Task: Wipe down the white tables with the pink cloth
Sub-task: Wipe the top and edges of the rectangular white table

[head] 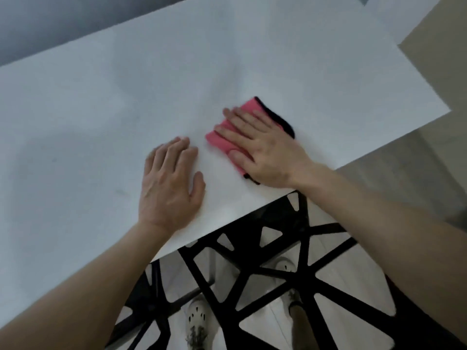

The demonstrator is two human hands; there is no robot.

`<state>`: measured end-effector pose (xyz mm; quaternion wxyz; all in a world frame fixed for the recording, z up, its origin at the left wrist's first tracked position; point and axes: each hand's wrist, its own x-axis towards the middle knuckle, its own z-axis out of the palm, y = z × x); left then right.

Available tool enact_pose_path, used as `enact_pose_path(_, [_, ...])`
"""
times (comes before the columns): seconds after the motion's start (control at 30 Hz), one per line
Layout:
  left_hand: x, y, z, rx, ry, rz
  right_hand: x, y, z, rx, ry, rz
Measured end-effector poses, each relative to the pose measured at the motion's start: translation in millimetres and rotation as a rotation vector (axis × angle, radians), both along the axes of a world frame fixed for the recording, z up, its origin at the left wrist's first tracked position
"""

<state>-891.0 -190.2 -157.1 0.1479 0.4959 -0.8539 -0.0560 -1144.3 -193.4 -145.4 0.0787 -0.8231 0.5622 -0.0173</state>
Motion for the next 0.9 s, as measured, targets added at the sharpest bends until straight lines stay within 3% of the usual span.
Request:
enact_pose_path(0.1, [0.7,-1.3,-2.6,-0.032,-0.009,-0.014,-95.9,-38.3,9.1,0.001,0.060,-0.424])
enact_pose_path(0.17, [1.6,-3.3,-3.8,-0.045,-0.031,-0.031,-90.8,-70.6,10.7,-0.014,0.050,-0.653])
enact_pose_path(0.23, [1.5,-3.3,-3.3,-0.053,-0.056,-0.038,-31.6,-75.8,6.8,-0.046,0.049,-0.537])
enact_pose_path(0.3, [3.1,-0.9,-2.9,-0.050,-0.123,-0.028,16.3,-44.4,-0.2,-0.030,-0.016,-0.200])
enact_pose_path(0.37, [4.8,-2.5,1.3,-0.034,-0.203,-0.022,3.2,-0.6,-2.1,0.018,-0.023,0.029])
enact_pose_path(0.4, [0.6,-3.5,5.1,-0.022,-0.228,-0.017,-29.0,14.1,0.2,0.023,-0.022,0.044])
enact_pose_path(0.47, [-10.5,-5.0,13.2,-0.001,-0.246,0.046,-109.1,26.1,6.0,0.057,-0.002,-0.112])
enact_pose_path(0.53, [-25.5,-7.2,17.7,-0.004,-0.234,0.117,-174.5,24.2,13.2,0.049,0.024,-0.444])
enact_pose_path(0.6, [-43.1,-9.2,16.6,-0.033,-0.218,0.094,-173.0,14.7,10.9,0.007,0.040,-0.748])
enact_pose_path(0.63, [-54.8,-9.3,15.8,-0.050,-0.207,0.053,-144.6,9.1,6.8,-0.028,0.056,-0.796])
enact_pose_path(0.67, [-67.2,-9.1,15.3,-0.065,-0.191,0.016,-108.9,5.3,2.3,-0.039,0.048,-0.730])
enact_pose_path(0.73, [-92.7,-10.5,14.7,-0.094,-0.157,-0.026,-49.7,11.3,-6.6,-0.023,-0.042,-0.386])
enact_pose_path(0.8, [-117.3,-16.0,16.1,-0.107,-0.124,-0.032,-58.4,25.4,-5.1,0.045,-0.070,-0.092])
enact_pose_path(0.83, [-128.5,-21.9,17.1,-0.105,-0.109,-0.026,-88.0,28.9,-3.6,0.039,-0.065,-0.043])
enact_pose_path(0.9, [-148.1,-37.9,19.0,-0.090,-0.094,-0.019,-166.6,32.5,-1.3,0.030,-0.019,-0.184])
